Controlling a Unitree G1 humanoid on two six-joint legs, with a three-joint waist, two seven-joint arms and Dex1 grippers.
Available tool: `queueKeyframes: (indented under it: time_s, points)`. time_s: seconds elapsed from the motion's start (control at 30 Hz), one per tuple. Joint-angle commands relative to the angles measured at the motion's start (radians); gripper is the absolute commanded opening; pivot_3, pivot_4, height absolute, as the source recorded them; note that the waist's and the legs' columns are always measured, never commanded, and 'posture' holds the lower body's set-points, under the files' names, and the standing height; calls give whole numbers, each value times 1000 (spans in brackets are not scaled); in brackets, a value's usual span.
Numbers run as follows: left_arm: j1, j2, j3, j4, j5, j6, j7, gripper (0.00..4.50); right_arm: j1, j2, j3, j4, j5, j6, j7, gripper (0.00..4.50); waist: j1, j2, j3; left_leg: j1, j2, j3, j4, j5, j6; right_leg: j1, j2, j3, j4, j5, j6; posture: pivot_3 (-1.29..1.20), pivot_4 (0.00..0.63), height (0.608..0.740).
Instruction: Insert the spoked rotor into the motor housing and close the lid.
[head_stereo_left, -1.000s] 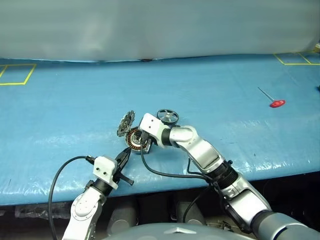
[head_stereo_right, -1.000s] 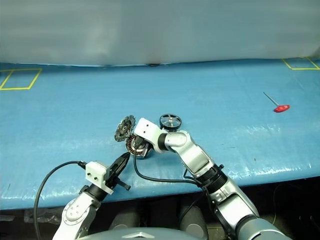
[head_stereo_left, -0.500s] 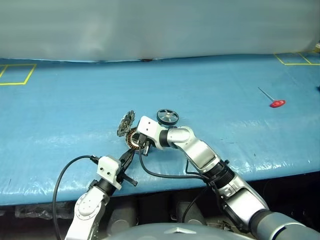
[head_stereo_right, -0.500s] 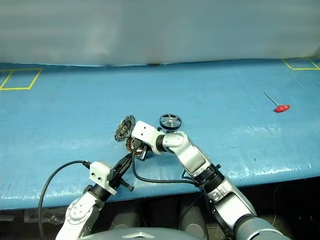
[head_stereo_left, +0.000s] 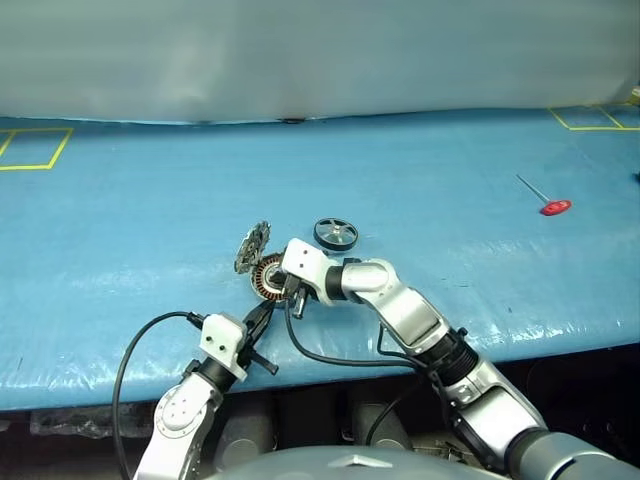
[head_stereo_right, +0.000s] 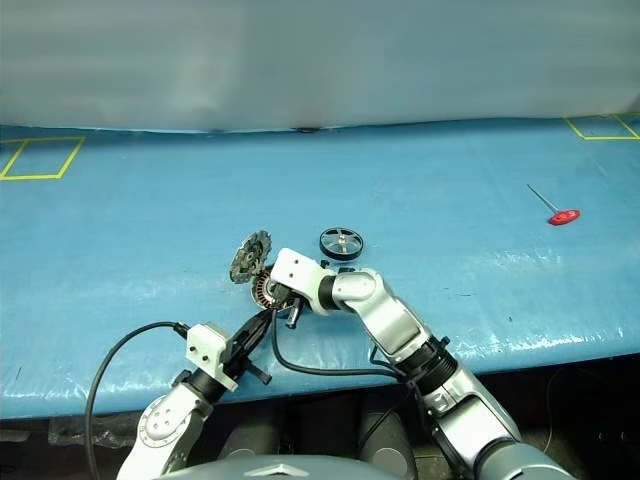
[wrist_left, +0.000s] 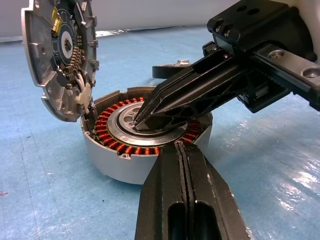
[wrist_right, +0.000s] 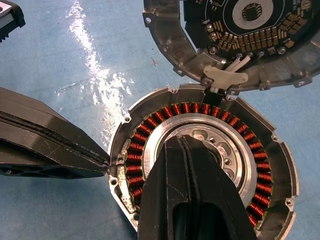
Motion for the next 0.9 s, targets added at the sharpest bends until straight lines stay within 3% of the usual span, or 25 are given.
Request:
queueKeyframes:
  time_s: [0.03, 0.3, 0.9]
  points:
    - [5, -3, -10, -5, -6, -16, -5, 0, 14, 4, -43, -48, 19, 10, -15, 21, 0, 0, 0, 0, 0, 0, 0, 0, 0, 0, 0, 0, 0, 0, 0, 0, 150, 740]
    - [-1, -6, -22, -7, -8, -2, -12, 0, 41, 49, -118, -38, 37, 16, -105, 21, 0, 0, 0, 0, 0, 0, 0, 0, 0, 0, -1, -1, 0, 0, 0, 0, 150, 740]
    - [-7, -5, -31, -14, -8, 17, -4, 0, 51, 64, -87, -44, 52, -23, -83, 21, -1, 0, 0, 0, 0, 0, -1, 0, 0, 0, -1, -2, 0, -1, -1, 0, 150, 740]
